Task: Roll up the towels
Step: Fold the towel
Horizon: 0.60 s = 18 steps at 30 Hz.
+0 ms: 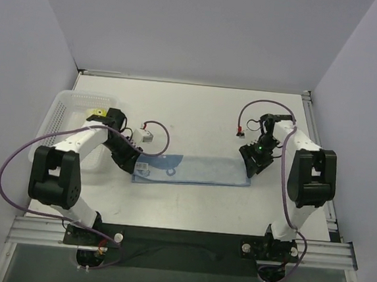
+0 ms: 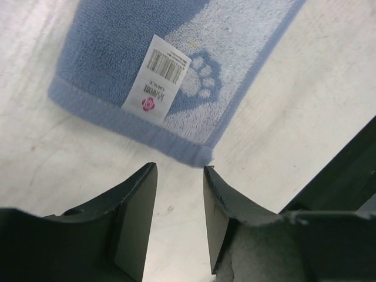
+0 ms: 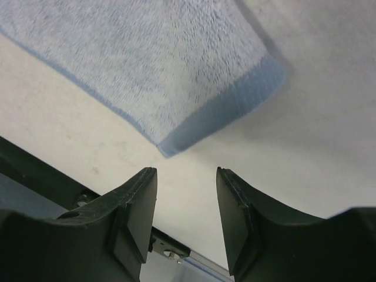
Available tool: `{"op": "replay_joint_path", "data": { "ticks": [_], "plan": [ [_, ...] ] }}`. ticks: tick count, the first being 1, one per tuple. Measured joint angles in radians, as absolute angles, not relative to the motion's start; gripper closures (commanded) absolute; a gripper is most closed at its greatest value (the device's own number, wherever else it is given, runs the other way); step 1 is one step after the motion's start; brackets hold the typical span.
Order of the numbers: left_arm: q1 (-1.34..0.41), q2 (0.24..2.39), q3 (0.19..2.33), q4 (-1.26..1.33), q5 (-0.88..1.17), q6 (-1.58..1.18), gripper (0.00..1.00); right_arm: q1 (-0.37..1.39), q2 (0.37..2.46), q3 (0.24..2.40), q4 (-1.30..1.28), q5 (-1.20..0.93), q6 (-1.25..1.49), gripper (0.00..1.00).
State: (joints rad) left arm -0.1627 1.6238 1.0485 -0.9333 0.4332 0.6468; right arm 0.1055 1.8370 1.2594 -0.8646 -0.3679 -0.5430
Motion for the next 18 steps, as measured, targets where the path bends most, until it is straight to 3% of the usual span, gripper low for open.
{"op": "replay_joint_path", "data": {
  "ticks": [4,7,18],
  "plan": [
    [-0.147,1.504,1.069,-0.971,0.464,0.653,0.53,0.09,1.718,1.273,-0.91,-0.392,-0.552,0.55],
    [-0.157,1.503,1.119,-0.971,0.49,0.614,0.6,0.089,1.721,1.34,-0.932,-0.416,-0.522,0.58],
    [-0.214,1.708,1.105,-0.774,0.385,0.387,0.74,0.143,2.042,1.432,-0.867,-0.408,-0.339,0.66]
  ]
}}
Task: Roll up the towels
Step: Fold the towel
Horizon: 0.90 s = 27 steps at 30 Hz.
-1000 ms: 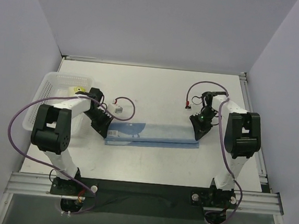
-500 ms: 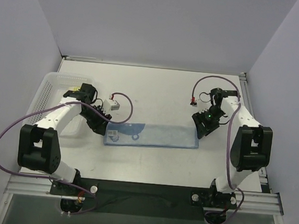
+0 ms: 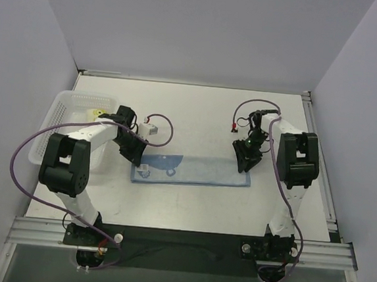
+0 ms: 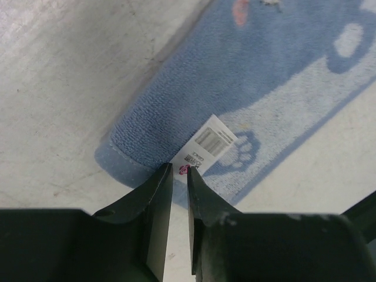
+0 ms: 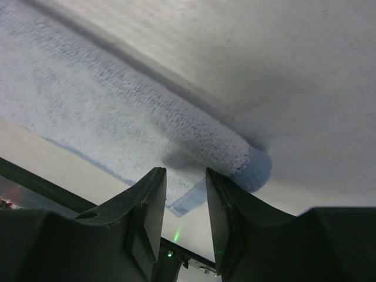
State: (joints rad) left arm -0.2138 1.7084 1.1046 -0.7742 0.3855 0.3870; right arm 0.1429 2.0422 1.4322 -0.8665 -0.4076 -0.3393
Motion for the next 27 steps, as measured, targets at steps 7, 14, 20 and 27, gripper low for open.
{"op": "replay_joint_path", "data": {
  "ticks": [7,14,20,27],
  "plan": [
    [-0.216,1.782,1.103,-0.728,0.33,0.302,0.69,0.126,2.158,1.595,-0.902,-0.321,-0.247,0.7],
    [-0.288,1.779,1.137,-0.717,0.363,0.255,0.55,0.07,2.159,1.647,-0.882,-0.299,-0.228,0.54],
    [-0.333,1.713,1.158,-0.714,0.379,0.228,0.37,-0.014,2.058,1.596,-0.873,-0.292,-0.204,0.55],
    [-0.332,1.642,1.164,-0.714,0.371,0.224,0.35,-0.005,2.048,1.549,-0.872,-0.312,-0.167,0.55]
  ]
}}
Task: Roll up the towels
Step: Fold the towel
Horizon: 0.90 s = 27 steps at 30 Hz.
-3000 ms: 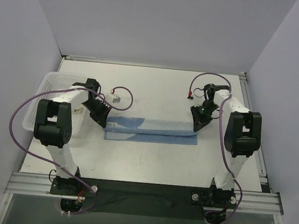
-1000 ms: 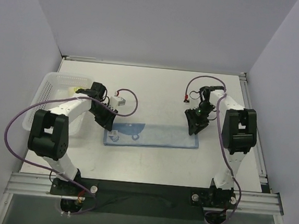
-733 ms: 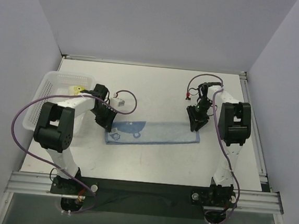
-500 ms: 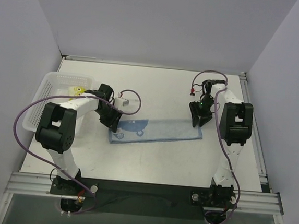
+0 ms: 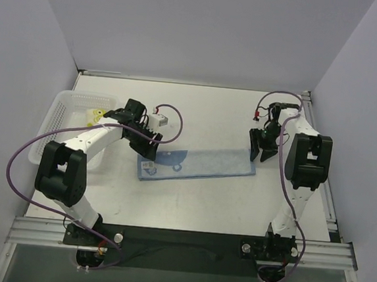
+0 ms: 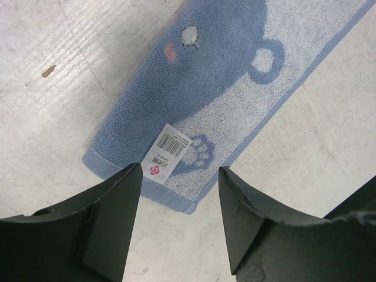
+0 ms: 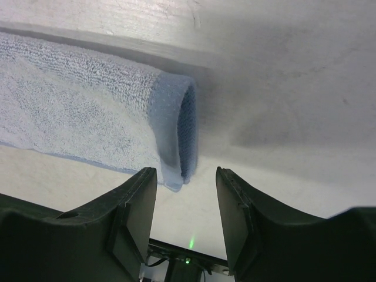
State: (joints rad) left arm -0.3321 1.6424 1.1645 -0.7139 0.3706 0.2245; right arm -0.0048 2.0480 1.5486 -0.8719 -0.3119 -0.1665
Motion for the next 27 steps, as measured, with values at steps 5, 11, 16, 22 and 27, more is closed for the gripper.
{"op": "replay_joint_path", "data": {
  "ticks": [5,11,16,22,27],
  "plan": [
    [-0.332,1.618,1.164,-0.715,0.357,0.224,0.35,0.002,2.103,1.546,-0.871,-0.323,-0.153,0.57],
    [-0.332,1.594,1.163,-0.714,0.336,0.224,0.35,0.009,2.141,1.549,-0.89,-0.326,-0.146,0.64],
    [-0.332,1.594,1.163,-0.715,0.299,0.221,0.35,0.024,2.154,1.554,-0.91,-0.333,-0.147,0.68],
    [-0.332,1.608,1.164,-0.714,0.274,0.216,0.35,0.034,2.186,1.578,-0.95,-0.356,-0.16,1.0],
    [-0.332,1.619,1.165,-0.714,0.273,0.213,0.35,0.018,2.189,1.581,-0.961,-0.364,-0.176,1.0]
  ]
}}
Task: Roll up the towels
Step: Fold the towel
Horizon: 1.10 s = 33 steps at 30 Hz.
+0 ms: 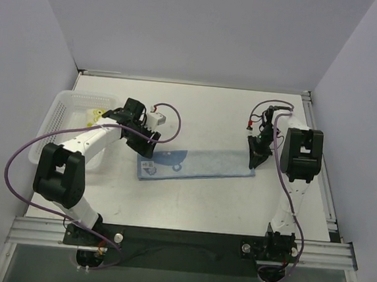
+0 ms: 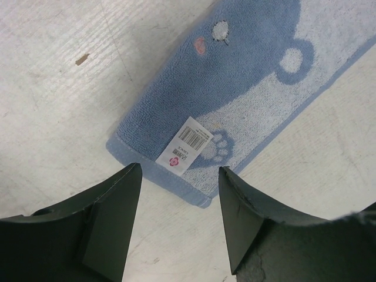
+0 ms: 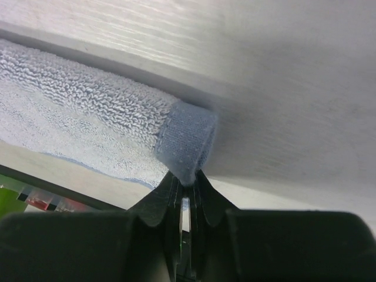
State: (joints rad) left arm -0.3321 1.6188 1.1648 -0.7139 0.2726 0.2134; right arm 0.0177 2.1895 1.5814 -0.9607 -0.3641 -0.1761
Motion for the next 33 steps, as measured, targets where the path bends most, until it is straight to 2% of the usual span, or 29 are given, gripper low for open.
{"op": "replay_joint_path", "data": {
  "ticks": [10,18,25,32,33],
  "plan": [
    [-0.327,1.618,1.164,-0.722,0.396,0.22,0.37,-0.07,2.083,1.655,-1.016,-0.378,-0.248,1.0],
    [-0.26,1.639,1.151,-0.725,0.473,0.2,0.43,0.162,2.027,1.679,-1.047,-0.5,-0.255,1.0],
    [-0.207,1.699,1.122,-0.727,0.495,0.184,0.44,0.33,2.099,1.808,-1.063,-0.574,-0.234,1.0],
    [-0.205,1.698,1.109,-0.729,0.503,0.176,0.43,0.43,2.193,1.827,-1.058,-0.592,-0.22,1.0],
    [-0.204,1.698,1.103,-0.73,0.503,0.175,0.42,0.441,2.207,1.827,-1.055,-0.592,-0.216,0.96]
  ]
}}
